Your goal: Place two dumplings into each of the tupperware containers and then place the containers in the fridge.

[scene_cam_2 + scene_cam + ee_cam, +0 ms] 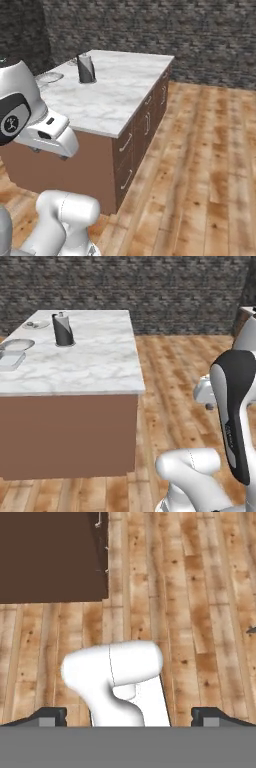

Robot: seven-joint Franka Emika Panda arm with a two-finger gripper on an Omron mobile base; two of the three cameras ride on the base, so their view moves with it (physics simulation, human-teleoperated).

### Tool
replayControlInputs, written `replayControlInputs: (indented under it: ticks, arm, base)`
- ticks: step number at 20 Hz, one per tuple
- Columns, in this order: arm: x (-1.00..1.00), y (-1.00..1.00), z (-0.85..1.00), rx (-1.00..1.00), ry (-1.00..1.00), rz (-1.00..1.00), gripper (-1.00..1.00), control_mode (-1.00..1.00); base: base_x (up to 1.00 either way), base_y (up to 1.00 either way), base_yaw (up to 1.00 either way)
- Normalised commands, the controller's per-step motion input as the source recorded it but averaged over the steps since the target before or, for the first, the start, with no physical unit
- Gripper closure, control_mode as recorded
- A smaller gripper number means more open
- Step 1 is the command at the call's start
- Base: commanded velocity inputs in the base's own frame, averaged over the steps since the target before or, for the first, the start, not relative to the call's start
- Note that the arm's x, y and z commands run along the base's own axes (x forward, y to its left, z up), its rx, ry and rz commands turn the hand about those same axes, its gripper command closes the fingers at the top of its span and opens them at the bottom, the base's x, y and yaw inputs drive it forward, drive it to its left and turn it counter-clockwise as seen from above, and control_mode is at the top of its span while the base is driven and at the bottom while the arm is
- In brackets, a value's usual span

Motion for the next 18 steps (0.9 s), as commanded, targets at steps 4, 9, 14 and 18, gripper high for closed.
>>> replayControlInputs:
  ticks: [4,9,14,18]
  arm:
    - [0.0,0.0,0.0,0.0,0.0,0.0,-1.0,1.0]
    - [0.0,0.0,0.0,0.0,0.0,0.0,-1.0,1.0]
    - [0.0,0.0,0.0,0.0,0.0,0.0,-1.0,1.0]
    - [0.0,0.0,0.0,0.0,0.0,0.0,-1.0,1.0]
  base:
    - [0.39,1.0,0.18]
    - [0.74,1.0,0.0]
    - [0.77,1.0,0.0]
    - [0.59,1.0,0.0]
